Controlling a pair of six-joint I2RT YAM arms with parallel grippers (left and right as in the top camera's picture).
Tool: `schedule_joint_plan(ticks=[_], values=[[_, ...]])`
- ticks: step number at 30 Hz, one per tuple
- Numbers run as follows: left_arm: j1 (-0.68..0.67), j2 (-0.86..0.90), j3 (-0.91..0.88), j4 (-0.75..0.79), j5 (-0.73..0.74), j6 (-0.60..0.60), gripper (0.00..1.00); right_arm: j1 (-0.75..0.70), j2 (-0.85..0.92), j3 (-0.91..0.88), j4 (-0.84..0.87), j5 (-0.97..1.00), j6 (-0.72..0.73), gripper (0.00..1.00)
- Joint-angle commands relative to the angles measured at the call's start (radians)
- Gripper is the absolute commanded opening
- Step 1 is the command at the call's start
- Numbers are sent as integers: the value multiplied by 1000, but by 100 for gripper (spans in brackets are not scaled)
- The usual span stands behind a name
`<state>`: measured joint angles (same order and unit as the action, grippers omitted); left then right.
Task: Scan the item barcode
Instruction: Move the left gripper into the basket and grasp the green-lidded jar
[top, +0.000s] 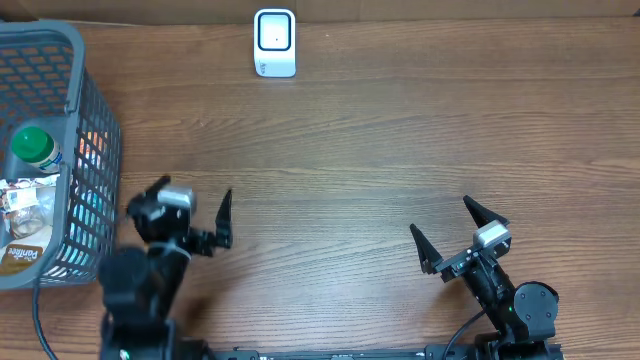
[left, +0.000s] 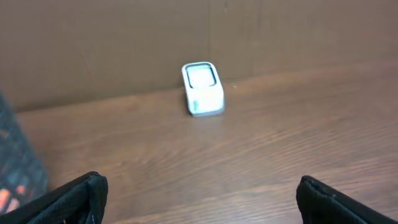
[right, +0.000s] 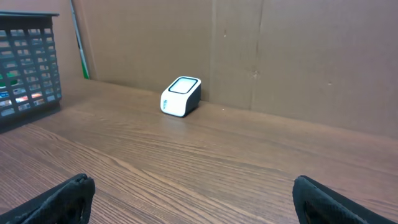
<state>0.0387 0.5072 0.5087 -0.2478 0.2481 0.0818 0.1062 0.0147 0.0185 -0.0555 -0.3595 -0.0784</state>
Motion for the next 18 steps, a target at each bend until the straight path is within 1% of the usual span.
schedule_joint_plan(ticks=[1,9,13,16,18], values=[[-6,168,208,-98,60,4,100,6,-12,-11,2,-1,3,100],[-6,578,798,-565,81,4,100,6,-12,-11,2,-1,3,100],[-6,730,1076,-760,172,3,100,6,-12,-11,2,-1,3,100],[-6,799,1233,-865,250,-9,99,6,-12,-11,2,-1,3,100],[-6,820,1288,-901,308,-15,99,6,-12,-11,2,-1,3,100]])
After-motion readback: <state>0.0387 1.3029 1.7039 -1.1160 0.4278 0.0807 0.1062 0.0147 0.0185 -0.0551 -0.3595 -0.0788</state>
